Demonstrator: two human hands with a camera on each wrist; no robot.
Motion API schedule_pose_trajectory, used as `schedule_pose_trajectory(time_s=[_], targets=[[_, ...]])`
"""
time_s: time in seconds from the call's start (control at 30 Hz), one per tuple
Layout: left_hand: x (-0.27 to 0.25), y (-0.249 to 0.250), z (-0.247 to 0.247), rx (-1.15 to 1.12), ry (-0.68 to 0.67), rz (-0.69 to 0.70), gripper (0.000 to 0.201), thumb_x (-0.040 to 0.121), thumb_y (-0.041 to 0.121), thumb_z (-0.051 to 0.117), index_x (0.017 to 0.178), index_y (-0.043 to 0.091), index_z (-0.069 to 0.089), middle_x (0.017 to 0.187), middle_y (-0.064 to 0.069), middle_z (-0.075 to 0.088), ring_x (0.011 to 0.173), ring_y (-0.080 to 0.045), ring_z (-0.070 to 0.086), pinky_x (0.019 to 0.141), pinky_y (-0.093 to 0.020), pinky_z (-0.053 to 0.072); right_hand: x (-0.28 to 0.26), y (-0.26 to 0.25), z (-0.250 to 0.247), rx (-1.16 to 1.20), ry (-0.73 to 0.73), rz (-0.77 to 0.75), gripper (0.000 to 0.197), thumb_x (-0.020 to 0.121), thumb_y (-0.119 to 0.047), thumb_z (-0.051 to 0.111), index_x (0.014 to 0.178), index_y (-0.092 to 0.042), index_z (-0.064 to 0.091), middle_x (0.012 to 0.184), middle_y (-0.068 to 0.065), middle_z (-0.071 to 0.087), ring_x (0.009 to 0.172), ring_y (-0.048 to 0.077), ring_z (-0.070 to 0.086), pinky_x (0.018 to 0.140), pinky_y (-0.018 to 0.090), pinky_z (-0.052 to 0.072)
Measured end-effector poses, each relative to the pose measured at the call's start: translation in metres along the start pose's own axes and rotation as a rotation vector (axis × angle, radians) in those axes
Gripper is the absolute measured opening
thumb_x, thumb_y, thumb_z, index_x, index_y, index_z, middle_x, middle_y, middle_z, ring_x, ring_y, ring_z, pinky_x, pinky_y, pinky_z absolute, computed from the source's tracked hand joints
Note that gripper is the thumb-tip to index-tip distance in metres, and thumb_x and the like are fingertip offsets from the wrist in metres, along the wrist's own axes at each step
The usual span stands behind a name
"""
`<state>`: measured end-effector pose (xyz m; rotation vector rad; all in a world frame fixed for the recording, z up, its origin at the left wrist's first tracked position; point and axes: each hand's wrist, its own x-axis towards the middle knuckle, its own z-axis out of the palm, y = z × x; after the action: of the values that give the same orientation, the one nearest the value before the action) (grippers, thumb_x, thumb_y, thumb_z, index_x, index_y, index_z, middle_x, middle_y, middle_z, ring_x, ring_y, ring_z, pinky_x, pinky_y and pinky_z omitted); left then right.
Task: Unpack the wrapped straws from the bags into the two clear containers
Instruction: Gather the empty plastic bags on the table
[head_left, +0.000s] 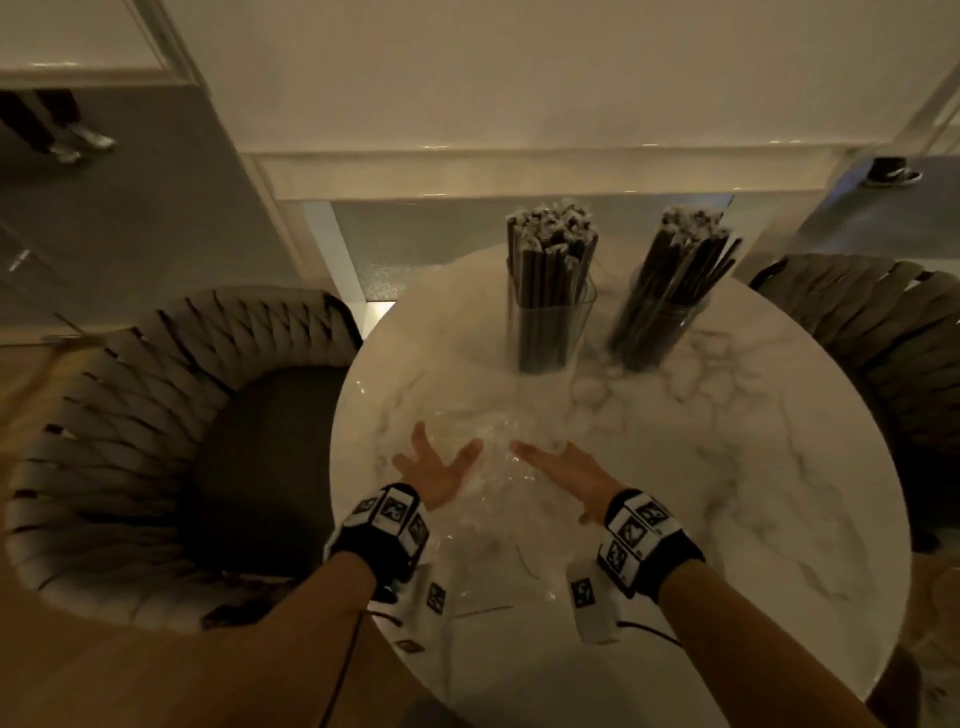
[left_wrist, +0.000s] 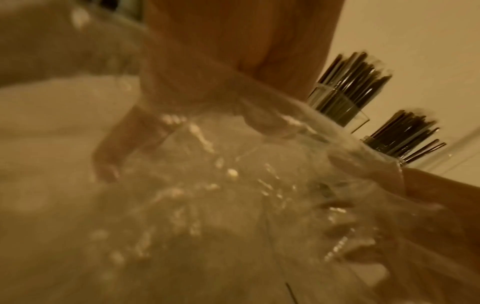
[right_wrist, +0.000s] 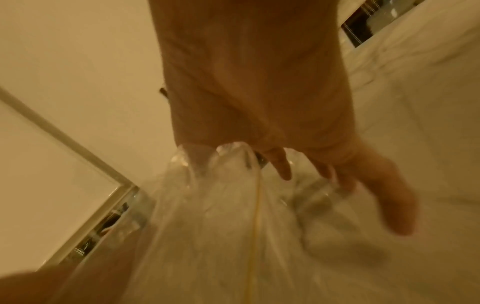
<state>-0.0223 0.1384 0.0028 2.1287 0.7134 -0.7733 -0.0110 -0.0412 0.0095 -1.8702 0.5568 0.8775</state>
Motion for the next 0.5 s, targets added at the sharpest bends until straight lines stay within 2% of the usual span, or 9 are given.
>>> schedule_pose_trajectory(time_s=[0.07,0.13,0.2,0.27,0.33,0.4,0.43,0.5], targets=[[-0.003,0.002,0.002,-0.137,-0.058,0.023,0.106,0.072,0.077,0.049,0.147,0.034,-0.013,0.156,-0.023,0.007,0.14,-0.041,0.023,0.115,-0.05,0.024,0.0,0.001,0.017,0.124,-0.022,-0.084,0.082,0.059,-0.075,0.066,0.124,-0.027,0.054,0.131,0.0,0.056,0.113,0.023,0.058,0.087,0.043,0.051],[-0.011,0.01,-0.003,-0.376,-0.107,0.094,0.099,0.079,0.068,0.052,0.148,0.028,-0.006,0.154,-0.017,0.024,0.135,-0.035,0.034,0.109,-0.04,0.031,-0.009,-0.005,0.027,0.243,-0.064,-0.169,0.051,0.074,-0.059,0.066,0.111,-0.024,0.062,0.115,0.002,0.067,0.098,0.018,0.066,0.084,0.039,0.055],[-0.019,0.022,-0.01,-0.487,-0.162,0.144,0.087,0.086,0.061,0.048,0.149,0.026,0.0,0.15,-0.012,0.031,0.133,-0.032,0.037,0.105,-0.038,0.031,-0.019,-0.008,0.03,0.28,-0.069,-0.226,0.047,0.077,-0.049,0.068,0.115,-0.023,0.06,0.111,0.002,0.069,0.098,0.019,0.068,0.089,0.041,0.056],[-0.03,0.035,-0.012,-0.503,-0.237,0.258,0.083,0.087,0.055,0.052,0.148,0.031,0.0,0.149,-0.008,0.03,0.134,-0.03,0.037,0.11,-0.04,0.031,-0.027,-0.01,0.025,0.316,-0.033,-0.283,0.038,0.079,-0.035,0.07,0.112,-0.019,0.06,0.107,0.005,0.07,0.096,0.021,0.069,0.089,0.043,0.056],[-0.036,0.041,-0.006,-0.339,-0.346,0.454,0.111,0.072,0.053,0.073,0.144,0.04,-0.01,0.152,-0.011,0.025,0.134,-0.028,0.036,0.11,-0.046,0.036,-0.039,-0.013,0.012,0.397,0.002,-0.344,0.019,0.083,-0.019,0.067,0.101,-0.011,0.064,0.1,0.012,0.071,0.091,0.026,0.069,0.084,0.041,0.057],[-0.043,0.047,-0.003,-0.056,-0.397,0.635,0.137,0.049,0.051,0.087,0.138,0.052,-0.017,0.152,-0.007,0.014,0.136,-0.024,0.025,0.109,-0.048,0.036,-0.055,-0.017,-0.005,0.485,0.057,-0.403,0.014,0.084,-0.012,0.063,0.096,-0.006,0.067,0.093,0.014,0.072,0.089,0.029,0.07,0.079,0.039,0.057],[-0.046,0.05,-0.001,0.03,-0.387,0.705,0.141,0.046,0.043,0.09,0.138,0.053,-0.016,0.151,0.0,0.013,0.134,-0.02,0.024,0.108,-0.044,0.037,-0.065,-0.019,-0.014,0.522,0.084,-0.424,0.014,0.085,-0.011,0.062,0.095,-0.005,0.069,0.088,0.012,0.073,0.086,0.028,0.07,0.076,0.038,0.057],[-0.052,0.059,0.006,0.021,-0.354,0.815,0.13,0.05,0.025,0.091,0.138,0.05,-0.001,0.142,0.003,0.03,0.127,-0.014,0.036,0.103,-0.037,0.042,-0.081,-0.018,-0.034,0.597,0.106,-0.468,0.013,0.088,-0.015,0.06,0.09,-0.007,0.07,0.077,0.006,0.073,0.076,0.02,0.071,0.067,0.031,0.058]])
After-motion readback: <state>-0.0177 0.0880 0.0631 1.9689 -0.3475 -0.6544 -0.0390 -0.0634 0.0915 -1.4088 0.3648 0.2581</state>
